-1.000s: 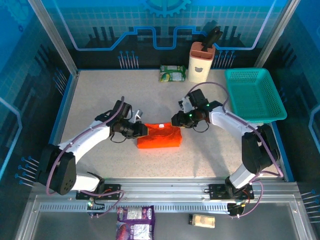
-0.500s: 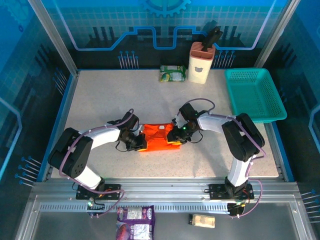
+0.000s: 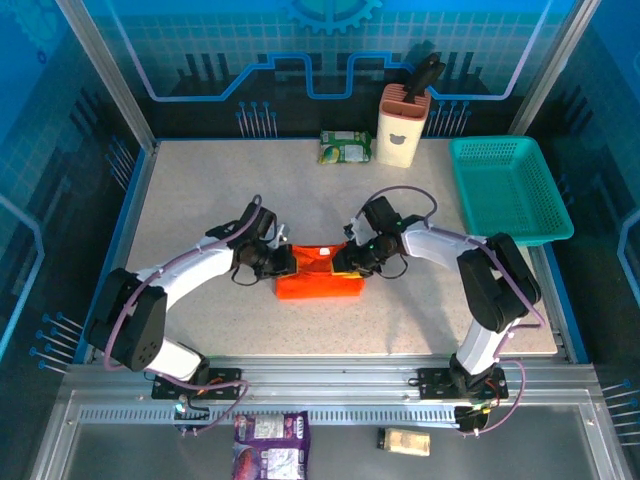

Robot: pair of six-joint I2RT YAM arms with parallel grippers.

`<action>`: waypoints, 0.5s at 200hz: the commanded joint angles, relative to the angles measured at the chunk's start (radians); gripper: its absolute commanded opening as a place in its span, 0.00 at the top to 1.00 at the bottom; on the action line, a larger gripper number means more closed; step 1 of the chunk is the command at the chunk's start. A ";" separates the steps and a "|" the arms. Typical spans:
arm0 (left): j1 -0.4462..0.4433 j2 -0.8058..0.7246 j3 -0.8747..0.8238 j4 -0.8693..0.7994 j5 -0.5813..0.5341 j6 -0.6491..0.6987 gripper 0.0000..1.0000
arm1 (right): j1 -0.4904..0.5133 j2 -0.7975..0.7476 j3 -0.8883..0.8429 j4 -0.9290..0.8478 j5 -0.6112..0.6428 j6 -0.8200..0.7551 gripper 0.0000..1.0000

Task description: Fold the inside-out t-shirt

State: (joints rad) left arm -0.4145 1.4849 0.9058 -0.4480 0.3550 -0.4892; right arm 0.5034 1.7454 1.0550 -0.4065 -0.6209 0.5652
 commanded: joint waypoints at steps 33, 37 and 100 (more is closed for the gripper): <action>0.016 0.241 0.133 -0.033 -0.139 0.100 1.00 | -0.059 0.168 0.062 0.037 0.021 0.011 0.62; 0.020 0.257 0.138 -0.029 -0.149 0.106 1.00 | -0.065 0.176 0.064 0.033 0.036 0.009 0.62; 0.094 0.261 0.204 0.030 0.011 0.112 1.00 | -0.096 0.100 0.122 0.014 -0.012 -0.005 0.61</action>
State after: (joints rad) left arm -0.3347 1.8000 1.0607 -0.4149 0.2955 -0.3973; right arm 0.4240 1.9129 1.1362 -0.3660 -0.6315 0.5720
